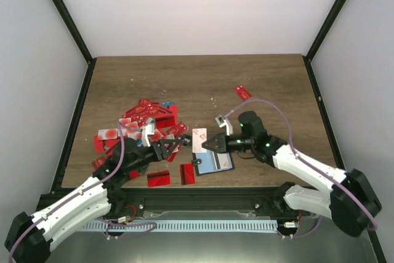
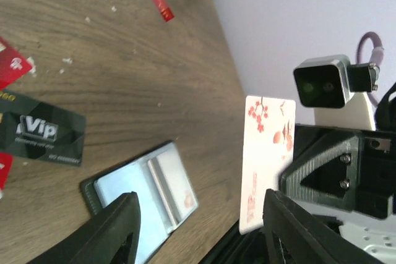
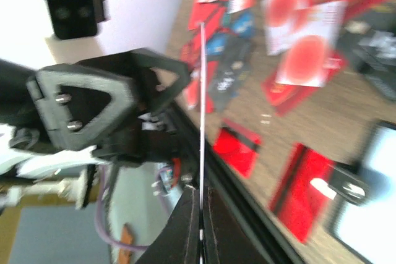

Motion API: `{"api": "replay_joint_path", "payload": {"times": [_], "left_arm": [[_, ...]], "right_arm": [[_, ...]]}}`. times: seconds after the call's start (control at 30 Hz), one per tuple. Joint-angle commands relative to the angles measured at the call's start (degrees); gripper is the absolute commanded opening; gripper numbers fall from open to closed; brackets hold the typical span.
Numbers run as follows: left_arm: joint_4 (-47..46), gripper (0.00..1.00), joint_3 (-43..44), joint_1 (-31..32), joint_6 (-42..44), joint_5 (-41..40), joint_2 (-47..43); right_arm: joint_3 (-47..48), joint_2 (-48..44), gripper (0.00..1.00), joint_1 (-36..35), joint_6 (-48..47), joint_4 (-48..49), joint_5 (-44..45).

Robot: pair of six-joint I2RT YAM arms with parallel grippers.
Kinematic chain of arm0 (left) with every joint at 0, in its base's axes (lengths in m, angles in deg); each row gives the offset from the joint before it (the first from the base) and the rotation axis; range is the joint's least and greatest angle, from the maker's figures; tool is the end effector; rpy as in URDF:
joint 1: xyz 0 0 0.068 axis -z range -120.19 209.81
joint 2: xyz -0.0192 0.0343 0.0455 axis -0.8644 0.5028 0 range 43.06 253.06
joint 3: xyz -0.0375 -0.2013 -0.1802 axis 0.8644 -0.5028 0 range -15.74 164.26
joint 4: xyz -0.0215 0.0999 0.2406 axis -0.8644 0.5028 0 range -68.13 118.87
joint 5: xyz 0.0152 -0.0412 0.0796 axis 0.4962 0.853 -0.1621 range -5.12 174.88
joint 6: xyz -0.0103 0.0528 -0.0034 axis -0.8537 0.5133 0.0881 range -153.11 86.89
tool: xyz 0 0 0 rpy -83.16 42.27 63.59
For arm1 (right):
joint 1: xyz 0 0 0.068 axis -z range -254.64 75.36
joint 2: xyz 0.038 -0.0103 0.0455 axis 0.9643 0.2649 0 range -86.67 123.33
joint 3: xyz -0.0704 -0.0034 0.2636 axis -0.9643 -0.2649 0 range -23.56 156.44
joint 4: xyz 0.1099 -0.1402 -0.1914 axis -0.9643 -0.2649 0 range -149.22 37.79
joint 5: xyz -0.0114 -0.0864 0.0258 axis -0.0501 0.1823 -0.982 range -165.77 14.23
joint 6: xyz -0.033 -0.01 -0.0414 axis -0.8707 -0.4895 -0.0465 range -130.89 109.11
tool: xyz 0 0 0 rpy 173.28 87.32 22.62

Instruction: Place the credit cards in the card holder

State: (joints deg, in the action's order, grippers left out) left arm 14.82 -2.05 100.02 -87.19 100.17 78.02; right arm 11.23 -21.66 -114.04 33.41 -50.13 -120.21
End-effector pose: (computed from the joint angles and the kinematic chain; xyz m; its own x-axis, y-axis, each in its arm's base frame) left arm 0.1152 -0.1097 0.2052 -0.7725 -0.3699 -0.5162 0.3280 0.4636 -0.8231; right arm 0.1680 0.1703 0.2345 -0.9105 -0.1026 -0.4006 -0.4114 0.3234 0.8522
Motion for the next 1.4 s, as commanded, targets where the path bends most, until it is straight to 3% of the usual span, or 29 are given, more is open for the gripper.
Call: {"api": "replay_joint_path", "payload": {"times": [0.0,0.13,0.27,0.47,0.63,0.87,0.97,1.1,1.3,1.37], "left_arm": [[0.1,0.60,-1.3,1.8,3.8,-0.8,2.4],[1.8,0.64,0.0,5.5,6.2,-4.3,7.3],[2.2,0.69,2.3,10.1,8.8,-7.2,15.7],[4.6,0.84,7.9,18.5,11.3,-13.5,28.3],[6.6,0.84,12.6,23.4,12.2,-19.3,37.2],[7.2,0.83,16.0,24.2,12.2,-23.4,44.7],[6.7,0.71,17.0,24.1,13.0,-23.9,47.4],[6.4,0.63,18.6,24.1,13.7,-24.6,51.0],[6.0,0.26,19.0,24.2,13.8,-27.0,53.7],[6.7,0.19,19.1,24.2,13.8,-27.9,53.6]], "right_arm": [[-4.3,-6.9,0.01,3.4,-2.0,-13.7,11.7],[-5.5,-11.9,0.01,3.8,-0.6,-23.0,23.6],[-7.4,-14.7,0.01,3.9,1.6,-27.2,29.8],[-9.1,-16.8,0.01,3.9,2.4,-27.4,30.3],[-8.6,-17.1,0.01,3.9,1.6,-27.7,29.9],[-8.5,-17.6,0.01,3.9,0.9,-27.4,28.9],[-8.6,-17.6,0.01,3.9,0.4,-27.0,28.0],[-8.8,-17.2,0.01,3.8,-0.6,-25.6,25.8],[-10.0,-14.2,0.01,3.9,-2.9,-22.2,19.5],[-10.5,-12.9,0.01,3.9,-3.2,-20.8,18.0]]}}
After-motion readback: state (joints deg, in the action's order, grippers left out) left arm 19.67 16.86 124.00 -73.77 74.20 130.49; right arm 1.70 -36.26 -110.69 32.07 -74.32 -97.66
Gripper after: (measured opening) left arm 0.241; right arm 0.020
